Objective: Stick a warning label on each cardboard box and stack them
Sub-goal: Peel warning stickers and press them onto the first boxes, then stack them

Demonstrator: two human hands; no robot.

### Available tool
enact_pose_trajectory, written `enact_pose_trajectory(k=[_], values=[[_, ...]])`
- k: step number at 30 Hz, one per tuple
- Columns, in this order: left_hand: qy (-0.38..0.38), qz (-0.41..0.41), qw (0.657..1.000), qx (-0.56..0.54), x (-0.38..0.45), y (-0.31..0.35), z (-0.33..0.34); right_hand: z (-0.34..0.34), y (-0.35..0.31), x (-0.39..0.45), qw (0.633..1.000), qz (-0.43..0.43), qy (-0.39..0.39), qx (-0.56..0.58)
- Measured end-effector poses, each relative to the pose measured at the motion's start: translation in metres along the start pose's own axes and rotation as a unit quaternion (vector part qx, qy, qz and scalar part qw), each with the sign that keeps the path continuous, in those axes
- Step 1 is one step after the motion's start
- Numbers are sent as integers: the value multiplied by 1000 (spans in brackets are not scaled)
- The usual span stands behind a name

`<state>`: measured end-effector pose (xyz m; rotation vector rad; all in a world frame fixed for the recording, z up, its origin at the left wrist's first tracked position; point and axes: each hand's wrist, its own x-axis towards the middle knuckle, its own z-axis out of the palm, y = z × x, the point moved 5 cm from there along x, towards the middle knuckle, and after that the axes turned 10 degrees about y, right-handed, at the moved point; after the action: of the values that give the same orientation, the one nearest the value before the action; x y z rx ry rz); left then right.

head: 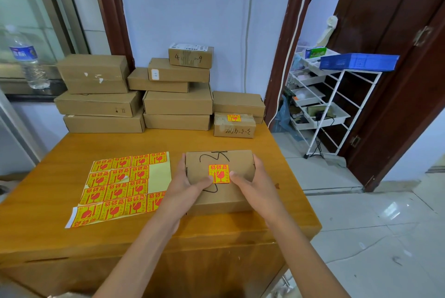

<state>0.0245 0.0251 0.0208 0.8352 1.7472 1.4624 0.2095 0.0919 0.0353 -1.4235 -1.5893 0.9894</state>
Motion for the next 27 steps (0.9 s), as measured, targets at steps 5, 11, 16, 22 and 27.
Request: enact_pose_trajectory(k=[5,11,16,22,27], values=[[25,14,999,-24,-1,0,-4,-1,-3,-4,1000,-12,12,14],[42,37,998,-23,0,13,-5,-5,-11,1,999,-16,2,46],[137,97,985,24,5,29,-2,-8,-14,10,997,13,10,74],[150,58,987,-27,21,25,7,-11,-6,13,997,8,15,75],[80,38,996,-31,29,26,22,-18,2,27,997,-36,67,17]])
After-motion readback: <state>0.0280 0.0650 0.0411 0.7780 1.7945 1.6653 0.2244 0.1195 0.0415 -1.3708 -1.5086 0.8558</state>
